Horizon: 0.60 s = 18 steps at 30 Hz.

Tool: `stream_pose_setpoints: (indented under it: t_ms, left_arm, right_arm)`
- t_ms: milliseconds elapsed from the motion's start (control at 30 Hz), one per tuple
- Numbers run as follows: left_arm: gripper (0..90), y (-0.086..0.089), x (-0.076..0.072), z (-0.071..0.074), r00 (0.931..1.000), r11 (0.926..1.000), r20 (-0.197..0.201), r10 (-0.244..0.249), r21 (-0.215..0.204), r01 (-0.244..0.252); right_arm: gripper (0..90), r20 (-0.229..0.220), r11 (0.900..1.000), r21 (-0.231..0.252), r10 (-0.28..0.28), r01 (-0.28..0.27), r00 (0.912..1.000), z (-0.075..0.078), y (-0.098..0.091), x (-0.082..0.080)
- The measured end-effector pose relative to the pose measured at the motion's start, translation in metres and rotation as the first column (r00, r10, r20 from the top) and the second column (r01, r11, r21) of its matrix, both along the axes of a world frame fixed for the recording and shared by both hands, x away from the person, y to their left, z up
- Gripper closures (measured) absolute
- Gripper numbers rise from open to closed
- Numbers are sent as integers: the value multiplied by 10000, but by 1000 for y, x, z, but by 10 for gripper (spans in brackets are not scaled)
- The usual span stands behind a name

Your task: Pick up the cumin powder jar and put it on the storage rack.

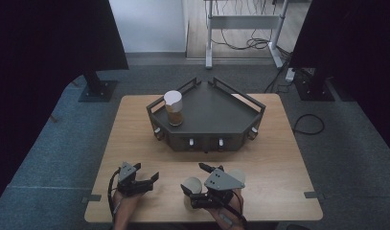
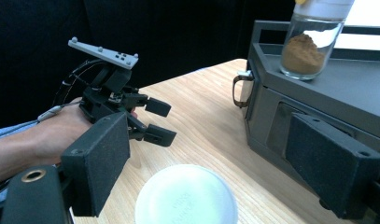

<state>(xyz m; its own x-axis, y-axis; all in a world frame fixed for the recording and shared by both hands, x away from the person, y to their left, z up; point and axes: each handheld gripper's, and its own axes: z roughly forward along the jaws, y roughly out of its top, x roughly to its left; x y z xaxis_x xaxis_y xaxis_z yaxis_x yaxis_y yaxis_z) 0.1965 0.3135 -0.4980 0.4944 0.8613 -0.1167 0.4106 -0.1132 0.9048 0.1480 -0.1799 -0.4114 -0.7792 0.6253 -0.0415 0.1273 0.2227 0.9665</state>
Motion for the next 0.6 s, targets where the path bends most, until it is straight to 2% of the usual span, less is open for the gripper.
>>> stream_pose_setpoints:
  t_ms: [600]
  left_arm:
    - [84, 0, 0, 0, 10000, 10000, -3, -14, 2, 14]
  right_arm:
    - [136, -374, 9992, -293, 260, -271, 9990, -9, 7, 2]
